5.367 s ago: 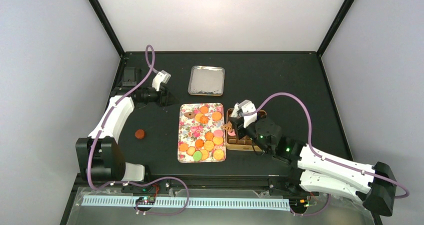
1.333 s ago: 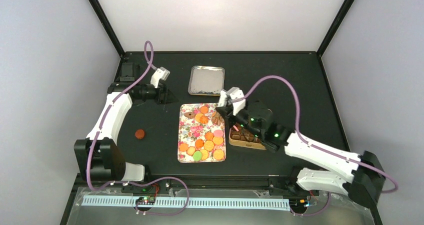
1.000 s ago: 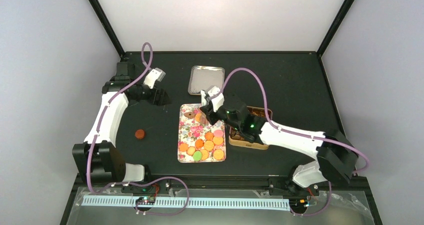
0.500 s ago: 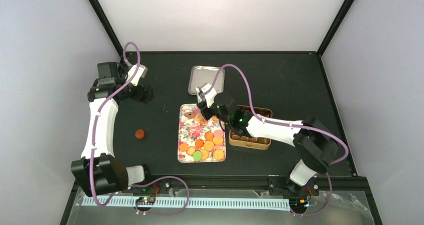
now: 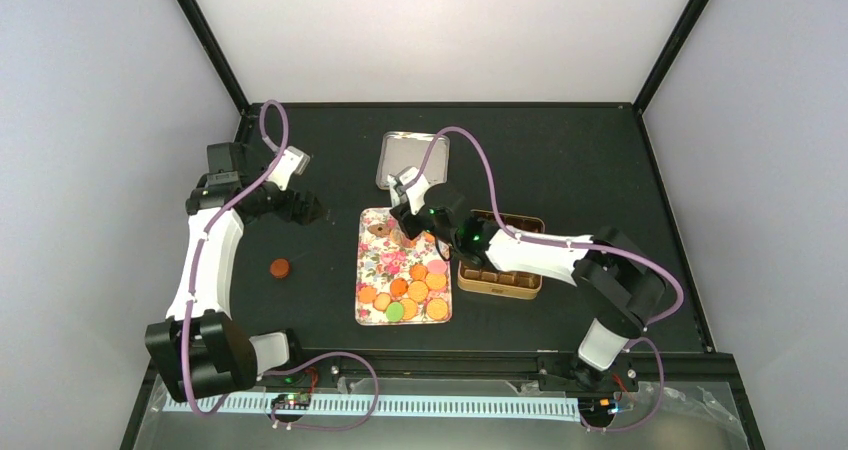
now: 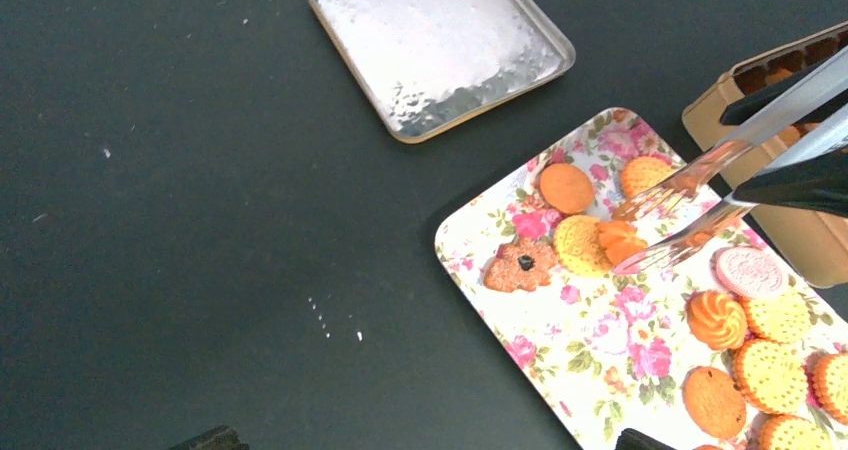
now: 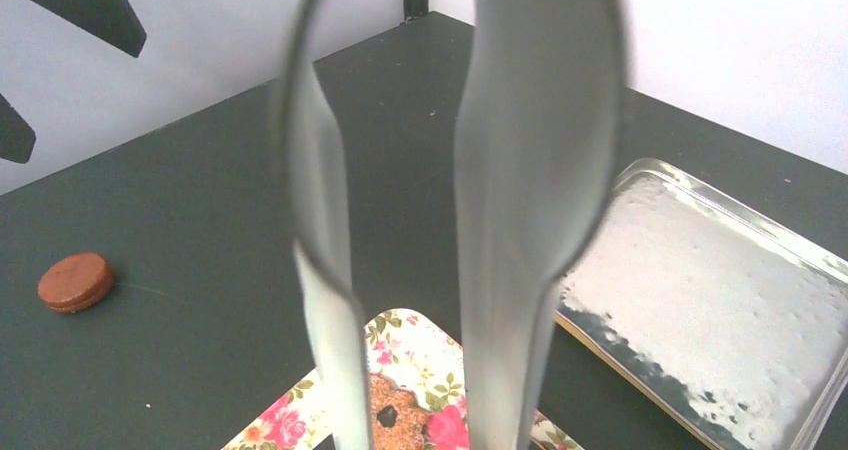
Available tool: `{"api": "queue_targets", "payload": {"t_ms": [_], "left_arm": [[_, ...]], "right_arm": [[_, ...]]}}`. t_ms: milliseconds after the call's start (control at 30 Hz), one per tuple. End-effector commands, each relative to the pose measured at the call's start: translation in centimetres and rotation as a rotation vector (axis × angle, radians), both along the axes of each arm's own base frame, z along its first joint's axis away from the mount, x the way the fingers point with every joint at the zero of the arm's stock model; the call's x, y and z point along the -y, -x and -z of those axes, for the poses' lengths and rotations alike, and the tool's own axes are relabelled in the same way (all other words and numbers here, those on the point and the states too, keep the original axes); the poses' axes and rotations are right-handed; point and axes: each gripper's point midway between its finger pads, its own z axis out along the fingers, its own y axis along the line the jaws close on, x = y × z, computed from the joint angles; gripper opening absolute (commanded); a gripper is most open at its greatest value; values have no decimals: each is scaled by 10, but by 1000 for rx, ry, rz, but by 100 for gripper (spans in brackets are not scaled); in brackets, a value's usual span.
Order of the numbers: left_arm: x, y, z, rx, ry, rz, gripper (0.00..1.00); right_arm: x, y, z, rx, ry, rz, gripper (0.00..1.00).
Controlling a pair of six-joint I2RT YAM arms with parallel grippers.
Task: Pack the cookies
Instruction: Pick up the fake cookies from the plate.
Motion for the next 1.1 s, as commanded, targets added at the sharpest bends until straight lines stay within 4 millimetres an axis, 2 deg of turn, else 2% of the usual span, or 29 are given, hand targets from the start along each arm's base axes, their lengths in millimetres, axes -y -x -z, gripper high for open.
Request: {"api": "queue_targets", "payload": {"t_ms": [0, 333, 467, 567, 667, 833, 1067], "left_arm": [[12, -3, -16, 80, 37, 73, 99], [23, -5, -12, 46, 100, 100, 99], [26, -5, -17, 59, 109, 108, 99], [27, -5, -20, 68, 109, 113, 99], [28, -5, -21, 68, 110, 113, 99], [28, -4, -19, 62, 112, 115, 99], [31, -6, -22, 64, 135, 123, 99]], "right_arm": [[-4, 1, 5, -13, -25, -8, 38], [14, 3, 15, 2, 32, 29, 38], [16, 1, 8, 23, 28, 40, 37], [13, 1, 6, 16, 16, 33, 33], [11, 2, 1, 11, -3, 29, 25], [14, 4, -13, 22, -28, 30, 15], [31, 13, -55, 62, -80, 50, 14]]}}
